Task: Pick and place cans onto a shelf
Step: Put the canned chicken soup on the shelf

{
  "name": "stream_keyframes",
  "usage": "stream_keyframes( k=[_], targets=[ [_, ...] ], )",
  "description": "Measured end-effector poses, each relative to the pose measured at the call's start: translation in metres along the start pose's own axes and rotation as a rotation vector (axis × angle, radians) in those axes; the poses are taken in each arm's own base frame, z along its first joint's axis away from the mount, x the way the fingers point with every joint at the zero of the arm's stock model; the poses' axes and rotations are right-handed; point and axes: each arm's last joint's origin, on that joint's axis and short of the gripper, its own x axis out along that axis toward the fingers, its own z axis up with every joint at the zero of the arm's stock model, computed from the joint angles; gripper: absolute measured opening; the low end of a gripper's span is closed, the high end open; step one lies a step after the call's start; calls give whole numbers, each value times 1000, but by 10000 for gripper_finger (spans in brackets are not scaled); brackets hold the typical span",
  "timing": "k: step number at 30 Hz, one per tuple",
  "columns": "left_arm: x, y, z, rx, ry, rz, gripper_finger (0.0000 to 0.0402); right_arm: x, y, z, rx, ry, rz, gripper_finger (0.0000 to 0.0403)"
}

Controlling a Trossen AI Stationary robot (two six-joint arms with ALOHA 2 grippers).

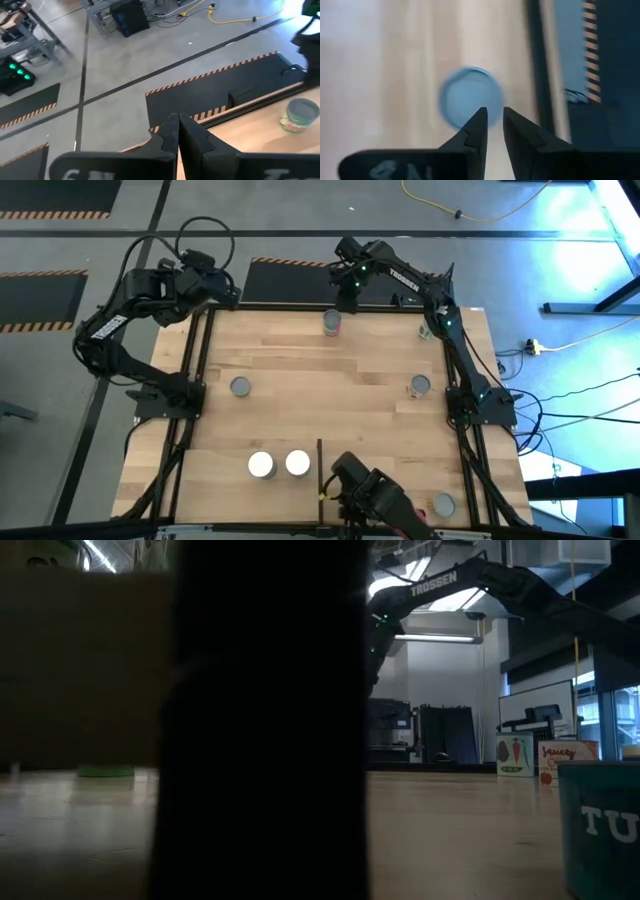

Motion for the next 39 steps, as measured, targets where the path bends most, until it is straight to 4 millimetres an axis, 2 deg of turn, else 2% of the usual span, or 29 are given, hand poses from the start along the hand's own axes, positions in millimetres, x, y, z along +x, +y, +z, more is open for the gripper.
stream_keyframes(
  k=[4,13,23,39],
  targets=[
    [1,1,0,-5,2,7,0,0,2,1,-53,-36,51,65],
    [1,1,1,-5,2,10,0,1,-1,0,-16,1,-11,65],
    [1,1,1,-5,2,10,0,24,-3,-13,46,51,25,65],
    [1,1,1,-6,2,10,0,32,-8,-11,80,25,7,65]
  ],
)
